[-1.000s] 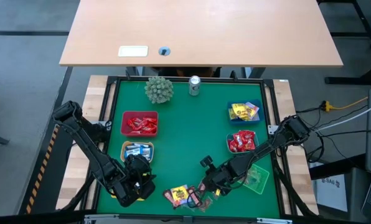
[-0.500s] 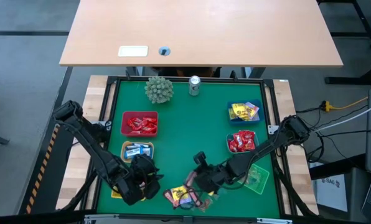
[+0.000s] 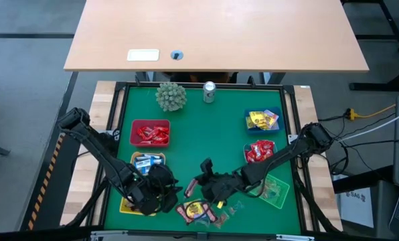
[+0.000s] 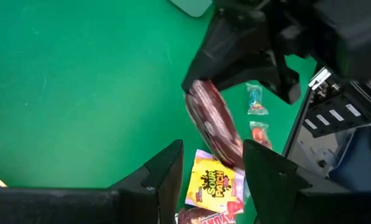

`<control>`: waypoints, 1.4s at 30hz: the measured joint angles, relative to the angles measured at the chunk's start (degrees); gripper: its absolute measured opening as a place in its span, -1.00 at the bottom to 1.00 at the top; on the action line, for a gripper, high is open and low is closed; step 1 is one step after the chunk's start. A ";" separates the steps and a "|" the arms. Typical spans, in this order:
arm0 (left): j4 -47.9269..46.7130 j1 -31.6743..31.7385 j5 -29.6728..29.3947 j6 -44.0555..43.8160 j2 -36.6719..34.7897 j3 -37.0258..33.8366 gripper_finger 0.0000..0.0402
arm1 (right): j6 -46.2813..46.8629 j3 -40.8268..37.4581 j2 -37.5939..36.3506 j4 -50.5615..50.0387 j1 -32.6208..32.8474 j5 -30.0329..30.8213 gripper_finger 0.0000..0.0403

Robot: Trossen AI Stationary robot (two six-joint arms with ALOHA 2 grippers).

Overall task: Sort candy
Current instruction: Put the brown chocolate bar into the yellow bin

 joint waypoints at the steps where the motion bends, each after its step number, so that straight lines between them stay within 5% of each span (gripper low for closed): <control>1: 0.02 0.14 0.08 0.00 0.00 0.01 -0.24 | -1.33 0.00 -0.01 1.37 0.03 0.02 -0.76; 42: 3.88 5.53 7.83 0.83 0.00 0.01 -0.24 | -6.74 0.00 -0.04 10.30 -1.79 5.35 -0.76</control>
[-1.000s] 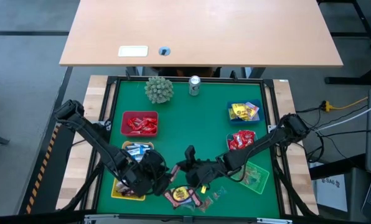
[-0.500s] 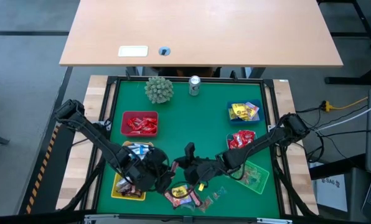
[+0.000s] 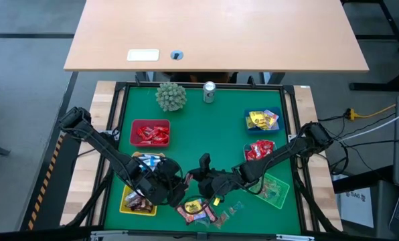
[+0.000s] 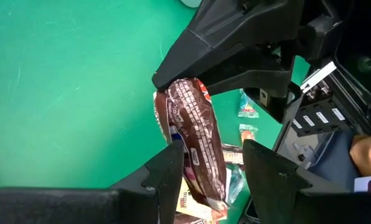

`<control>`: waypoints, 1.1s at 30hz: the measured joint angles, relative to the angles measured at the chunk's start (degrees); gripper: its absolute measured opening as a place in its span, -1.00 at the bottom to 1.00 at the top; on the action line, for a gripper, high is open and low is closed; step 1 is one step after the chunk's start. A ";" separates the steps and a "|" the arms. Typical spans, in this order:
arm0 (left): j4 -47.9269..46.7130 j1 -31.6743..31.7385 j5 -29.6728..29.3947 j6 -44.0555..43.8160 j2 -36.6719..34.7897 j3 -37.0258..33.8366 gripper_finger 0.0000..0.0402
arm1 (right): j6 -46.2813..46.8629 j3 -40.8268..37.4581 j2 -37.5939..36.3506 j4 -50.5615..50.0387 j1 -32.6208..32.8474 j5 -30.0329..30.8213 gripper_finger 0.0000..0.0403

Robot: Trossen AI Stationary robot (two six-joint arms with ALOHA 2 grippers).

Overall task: Sort candy
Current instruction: Put the brown chocolate bar into the yellow bin

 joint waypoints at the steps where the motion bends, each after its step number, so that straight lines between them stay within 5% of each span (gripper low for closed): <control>1: -0.09 0.00 -0.02 0.02 0.00 0.00 -0.24 | 0.01 0.00 0.00 -0.44 0.00 0.00 -0.76; 33: -0.67 0.13 -0.44 -0.05 0.00 0.00 -0.24 | 3.77 0.00 0.02 5.98 -0.13 0.04 -0.76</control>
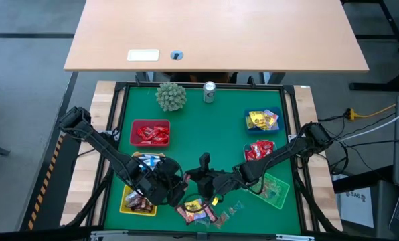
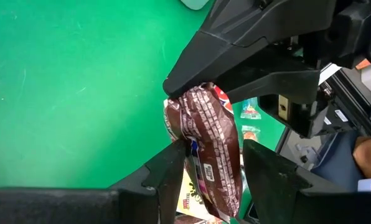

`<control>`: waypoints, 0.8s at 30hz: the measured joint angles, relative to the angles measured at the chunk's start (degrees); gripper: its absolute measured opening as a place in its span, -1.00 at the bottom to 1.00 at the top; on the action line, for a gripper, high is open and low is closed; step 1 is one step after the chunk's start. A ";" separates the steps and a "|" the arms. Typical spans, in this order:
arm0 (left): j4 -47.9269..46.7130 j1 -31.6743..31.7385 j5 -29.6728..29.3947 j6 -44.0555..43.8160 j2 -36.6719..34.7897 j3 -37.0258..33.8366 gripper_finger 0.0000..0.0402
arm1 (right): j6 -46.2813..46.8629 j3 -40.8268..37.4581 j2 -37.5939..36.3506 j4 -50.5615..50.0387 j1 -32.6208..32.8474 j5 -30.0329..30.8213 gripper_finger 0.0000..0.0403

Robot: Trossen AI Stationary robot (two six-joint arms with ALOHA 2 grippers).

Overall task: Sort candy
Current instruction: Put the brown chocolate bar into the yellow bin

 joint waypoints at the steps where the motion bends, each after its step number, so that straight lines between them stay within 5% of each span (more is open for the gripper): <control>1: 0.00 0.00 0.00 0.00 0.00 0.00 -0.24 | 0.00 0.00 0.00 0.22 0.01 0.00 -0.76; 9: -0.04 0.00 0.02 0.02 0.00 0.00 -0.28 | 0.04 0.00 0.00 0.55 0.00 0.05 -0.76; 24: -0.11 0.76 0.33 0.04 0.00 0.00 -0.80 | 0.13 0.00 0.00 0.29 -0.02 0.38 -0.76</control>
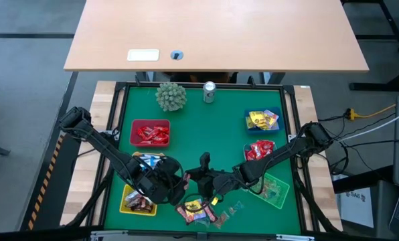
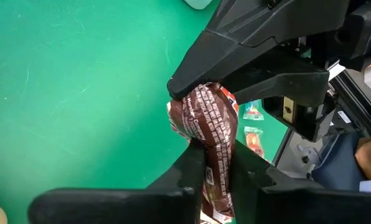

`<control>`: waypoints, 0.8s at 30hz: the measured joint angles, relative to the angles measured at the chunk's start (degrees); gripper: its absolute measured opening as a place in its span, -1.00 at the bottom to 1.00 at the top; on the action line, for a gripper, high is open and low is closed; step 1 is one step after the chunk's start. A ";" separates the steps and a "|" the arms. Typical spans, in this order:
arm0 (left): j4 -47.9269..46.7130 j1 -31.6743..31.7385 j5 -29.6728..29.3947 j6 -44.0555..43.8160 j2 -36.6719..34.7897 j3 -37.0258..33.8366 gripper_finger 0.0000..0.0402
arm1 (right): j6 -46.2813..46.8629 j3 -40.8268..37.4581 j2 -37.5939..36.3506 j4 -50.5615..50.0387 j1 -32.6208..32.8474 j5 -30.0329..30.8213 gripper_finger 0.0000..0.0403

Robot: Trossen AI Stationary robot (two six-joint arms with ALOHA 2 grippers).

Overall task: Sort candy
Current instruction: Put the brown chocolate bar into the yellow bin

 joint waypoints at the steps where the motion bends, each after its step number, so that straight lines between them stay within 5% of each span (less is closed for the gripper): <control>1: 0.00 0.00 0.00 0.00 0.00 0.00 -0.81 | 0.00 0.00 0.00 -0.02 0.02 0.00 -0.76; 9: 0.00 0.00 -0.02 0.04 0.00 0.00 -0.85 | -0.08 0.00 0.00 -0.22 0.14 -0.39 -0.68; 16: -0.95 0.07 2.03 1.52 0.00 0.00 -0.86 | -0.33 0.00 0.00 -0.18 0.11 -1.53 -0.26; 24: -7.61 -0.53 19.36 1.29 0.01 0.00 -0.86 | 4.59 0.09 0.00 -7.71 0.22 -2.22 0.10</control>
